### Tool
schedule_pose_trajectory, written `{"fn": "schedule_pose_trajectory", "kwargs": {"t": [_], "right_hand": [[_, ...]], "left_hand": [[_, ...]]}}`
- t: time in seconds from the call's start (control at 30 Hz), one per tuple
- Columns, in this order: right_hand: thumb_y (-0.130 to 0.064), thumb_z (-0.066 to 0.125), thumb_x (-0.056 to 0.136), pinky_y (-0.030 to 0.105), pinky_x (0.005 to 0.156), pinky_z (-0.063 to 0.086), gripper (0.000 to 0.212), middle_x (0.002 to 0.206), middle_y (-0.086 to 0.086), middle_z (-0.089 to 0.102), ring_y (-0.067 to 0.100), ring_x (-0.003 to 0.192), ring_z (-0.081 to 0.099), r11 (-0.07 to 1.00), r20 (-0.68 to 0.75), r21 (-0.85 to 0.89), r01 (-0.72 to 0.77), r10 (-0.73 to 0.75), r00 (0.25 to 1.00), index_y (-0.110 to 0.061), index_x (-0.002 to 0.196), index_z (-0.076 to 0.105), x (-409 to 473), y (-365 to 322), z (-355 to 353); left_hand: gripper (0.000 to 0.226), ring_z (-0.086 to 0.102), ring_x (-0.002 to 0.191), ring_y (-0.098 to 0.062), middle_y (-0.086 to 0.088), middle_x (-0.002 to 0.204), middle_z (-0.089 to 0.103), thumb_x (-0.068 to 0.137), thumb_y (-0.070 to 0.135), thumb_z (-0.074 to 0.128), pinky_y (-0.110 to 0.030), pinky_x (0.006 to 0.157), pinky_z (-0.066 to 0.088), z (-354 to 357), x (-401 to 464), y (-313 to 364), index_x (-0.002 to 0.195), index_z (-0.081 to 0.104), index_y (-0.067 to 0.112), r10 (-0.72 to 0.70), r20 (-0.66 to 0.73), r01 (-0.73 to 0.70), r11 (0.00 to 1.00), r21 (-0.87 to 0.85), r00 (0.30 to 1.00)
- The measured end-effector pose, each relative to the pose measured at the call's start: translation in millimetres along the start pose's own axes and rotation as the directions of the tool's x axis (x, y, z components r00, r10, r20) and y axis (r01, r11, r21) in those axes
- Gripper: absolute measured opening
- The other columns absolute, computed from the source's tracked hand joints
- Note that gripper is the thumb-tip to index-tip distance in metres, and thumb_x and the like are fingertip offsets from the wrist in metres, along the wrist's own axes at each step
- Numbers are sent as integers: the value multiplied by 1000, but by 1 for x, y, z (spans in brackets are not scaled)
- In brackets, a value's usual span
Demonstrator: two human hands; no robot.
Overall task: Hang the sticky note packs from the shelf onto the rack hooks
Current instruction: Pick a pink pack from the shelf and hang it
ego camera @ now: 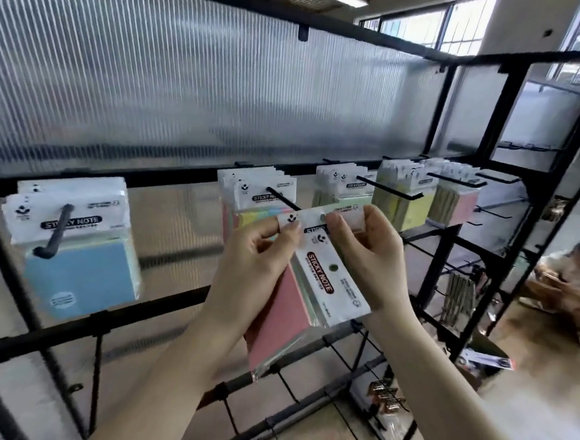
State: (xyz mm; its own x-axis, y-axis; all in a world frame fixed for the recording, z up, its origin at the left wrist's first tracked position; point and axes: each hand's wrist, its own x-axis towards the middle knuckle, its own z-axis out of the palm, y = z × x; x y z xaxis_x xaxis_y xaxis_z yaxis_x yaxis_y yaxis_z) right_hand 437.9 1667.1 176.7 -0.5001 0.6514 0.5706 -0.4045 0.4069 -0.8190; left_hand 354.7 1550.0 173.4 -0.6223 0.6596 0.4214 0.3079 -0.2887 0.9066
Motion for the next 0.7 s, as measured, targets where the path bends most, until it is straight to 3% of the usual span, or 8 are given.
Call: {"fn": "schedule_pose_trajectory", "kwargs": {"t": [0.1, 0.17, 0.23, 0.33, 0.43, 0.5, 0.6, 0.7], "right_hand": [[-17, 64, 90, 17, 49, 47, 12, 63, -8, 65, 6, 58, 62, 1000, 74, 16, -17, 16, 997, -14, 82, 56, 7, 4, -1], [-18, 63, 90, 16, 48, 46, 12, 62, -10, 66, 3, 57, 62, 998, 124, 53, -24, 17, 992, -11, 83, 57, 10, 6, -2], [-19, 62, 90, 18, 49, 47, 17, 64, -7, 66, 6, 58, 62, 996, 174, 81, -30, 16, 985, -5, 83, 56, 13, 7, -2], [-18, 62, 92, 21, 50, 48, 15, 66, -4, 67, 10, 61, 64, 994, 229, 89, -61, 39, 973, -11, 79, 56, 21, 14, -2], [-18, 63, 91, 19, 50, 44, 18, 66, -5, 63, 9, 61, 60, 997, 245, 34, -72, 62, 968, -11, 78, 53, 30, 26, 3], [-20, 66, 89, 16, 51, 43, 15, 73, -7, 61, 6, 61, 57, 998, 252, 5, -60, 57, 966, -19, 84, 52, 36, 35, 8], [-24, 74, 82, 9, 60, 46, 33, 93, -12, 60, -4, 75, 59, 997, 244, -77, -3, 22, 969, -35, 94, 45, 43, 47, 15], [-41, 72, 73, 19, 73, 50, 41, 101, -8, 58, 1, 87, 58, 993, 227, -115, -34, 60, 972, -31, 103, 46, 47, 61, 20]], "left_hand": [[30, 70, 65, -18, -3, 74, 71, 89, 39, 56, -28, 56, 55, 3, -1, -2, 83, 66, 10, 15, -69, -13, 1000, 29, 997], [31, 70, 65, -18, -3, 75, 72, 86, 40, 56, -29, 57, 55, 5, -3, -2, 84, 66, 11, 26, -113, -21, 999, 38, 993], [30, 70, 63, -17, -3, 74, 72, 86, 40, 56, -25, 54, 54, 6, -3, -2, 82, 67, 11, 50, -152, -42, 998, 57, 987], [26, 69, 62, -15, -2, 72, 70, 90, 36, 58, -20, 52, 51, 6, -2, -6, 79, 67, 14, 47, -189, -34, 997, 73, 981], [20, 70, 67, -15, -2, 78, 72, 91, 36, 58, -20, 54, 51, 7, 1, -11, 91, 65, 17, 37, -260, -11, 995, 99, 965], [20, 69, 66, -9, 0, 79, 71, 85, 42, 62, -13, 53, 47, 6, 4, -14, 91, 60, 23, 65, -355, -4, 986, 169, 932], [25, 67, 65, -1, -1, 84, 68, 81, 41, 67, -8, 49, 44, 6, 8, -19, 90, 48, 26, 85, -448, 32, 969, 246, 890], [26, 60, 55, 3, -4, 75, 63, 86, 31, 67, -8, 45, 39, 4, 15, -28, 82, 43, 22, 115, -512, 67, 944, 323, 851]]}}
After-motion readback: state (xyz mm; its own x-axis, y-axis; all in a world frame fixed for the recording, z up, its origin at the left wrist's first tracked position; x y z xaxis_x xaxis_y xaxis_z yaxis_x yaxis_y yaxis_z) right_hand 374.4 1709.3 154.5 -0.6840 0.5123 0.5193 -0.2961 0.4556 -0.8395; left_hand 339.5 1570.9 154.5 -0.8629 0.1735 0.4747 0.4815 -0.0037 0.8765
